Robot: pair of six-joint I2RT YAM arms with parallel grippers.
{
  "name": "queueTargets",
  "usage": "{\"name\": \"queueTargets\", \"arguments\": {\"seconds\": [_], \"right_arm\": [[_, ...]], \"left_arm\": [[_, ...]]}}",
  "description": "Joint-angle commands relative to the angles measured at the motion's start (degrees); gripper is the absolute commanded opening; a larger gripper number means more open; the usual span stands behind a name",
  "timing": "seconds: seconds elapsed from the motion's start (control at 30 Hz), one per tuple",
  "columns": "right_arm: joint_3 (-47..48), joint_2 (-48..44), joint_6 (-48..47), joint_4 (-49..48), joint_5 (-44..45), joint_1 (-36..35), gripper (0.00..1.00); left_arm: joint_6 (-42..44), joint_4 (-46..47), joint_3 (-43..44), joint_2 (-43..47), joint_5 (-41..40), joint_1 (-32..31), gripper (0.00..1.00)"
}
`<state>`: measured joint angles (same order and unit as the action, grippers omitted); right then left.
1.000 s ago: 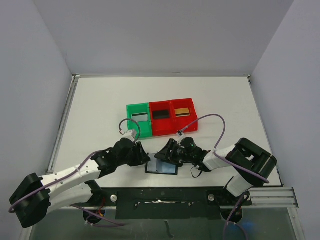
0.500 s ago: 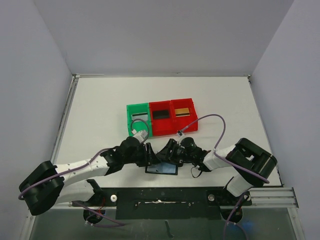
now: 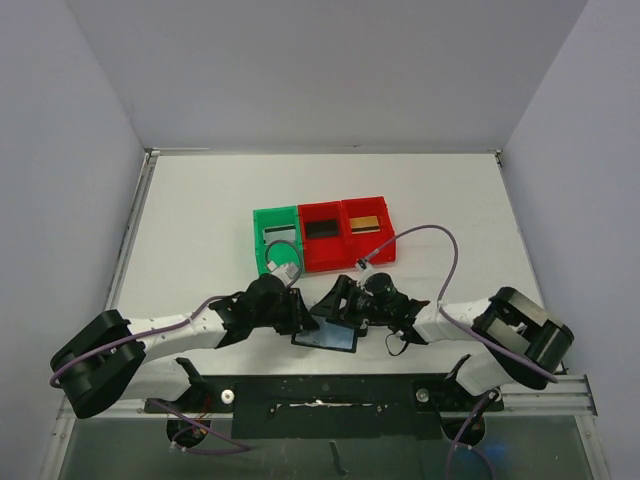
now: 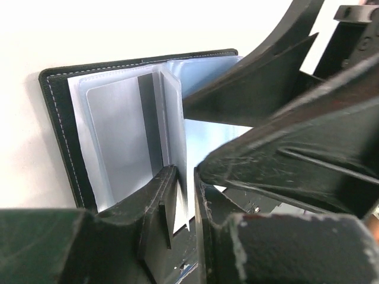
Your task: Take the credit cards out of the card holder
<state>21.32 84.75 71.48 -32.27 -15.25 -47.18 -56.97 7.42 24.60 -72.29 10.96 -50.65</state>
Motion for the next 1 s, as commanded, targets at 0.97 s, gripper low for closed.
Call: {"name": "queueTargets", "arguments": {"seconds": [0.97], "right_arm": [[1.14, -31.80, -2.06, 33.53, 18.81, -1.05, 0.43]], "left_arm": [[0.36, -3.00, 5.50, 1.61, -4.88, -1.93, 0.46]]}}
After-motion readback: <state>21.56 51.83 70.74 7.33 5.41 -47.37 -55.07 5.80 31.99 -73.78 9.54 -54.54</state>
